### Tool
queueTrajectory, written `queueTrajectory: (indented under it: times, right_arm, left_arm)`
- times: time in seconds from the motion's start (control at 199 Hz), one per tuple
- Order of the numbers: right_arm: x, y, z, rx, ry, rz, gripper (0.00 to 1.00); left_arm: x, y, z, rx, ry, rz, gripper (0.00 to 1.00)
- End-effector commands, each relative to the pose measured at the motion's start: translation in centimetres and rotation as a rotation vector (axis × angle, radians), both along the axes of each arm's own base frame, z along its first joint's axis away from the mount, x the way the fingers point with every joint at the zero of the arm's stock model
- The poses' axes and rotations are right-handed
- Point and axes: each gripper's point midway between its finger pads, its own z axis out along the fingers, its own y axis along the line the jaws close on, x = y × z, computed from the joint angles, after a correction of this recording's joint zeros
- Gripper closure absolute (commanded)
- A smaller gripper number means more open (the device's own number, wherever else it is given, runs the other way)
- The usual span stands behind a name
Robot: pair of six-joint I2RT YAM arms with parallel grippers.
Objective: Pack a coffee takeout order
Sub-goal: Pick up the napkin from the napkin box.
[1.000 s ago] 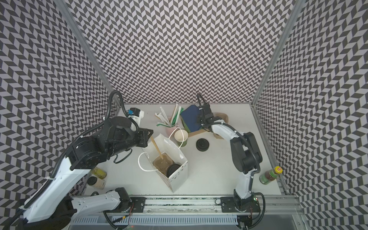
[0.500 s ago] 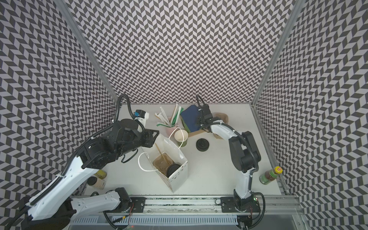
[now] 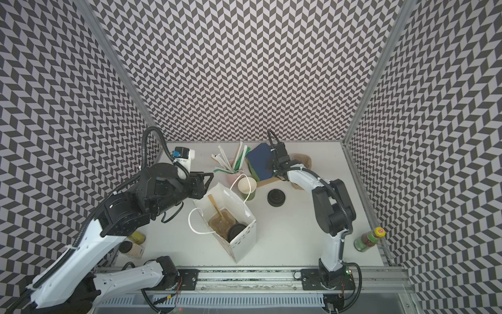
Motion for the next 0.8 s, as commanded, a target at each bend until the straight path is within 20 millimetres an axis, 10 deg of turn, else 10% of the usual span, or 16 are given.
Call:
queueTrajectory:
  times: [0.0,0.367,0.633,0.799]
  right_arm:
    - [-0.1,0.1,5.5,0.048,-0.135,-0.001,1.00]
    - [-3.9,-1.4,16.3,0.188,-0.382,-0.016,1.00]
    - [-10.6,-1.4,27.9,0.321,-0.636,0.088,1.00]
    - [-14.5,-0.9,31.7,0.345,-0.718,0.186,1.00]
  left_arm:
    - [0.5,1.2,1.9,-0.016,-0.082,0.054,0.57]
    - [1.8,3.2,3.7,-0.014,-0.237,0.156,0.44]
    - [3.4,6.8,5.9,-0.033,-0.350,0.273,0.35]
    - [4.0,7.6,6.1,-0.046,-0.363,0.291,0.35]
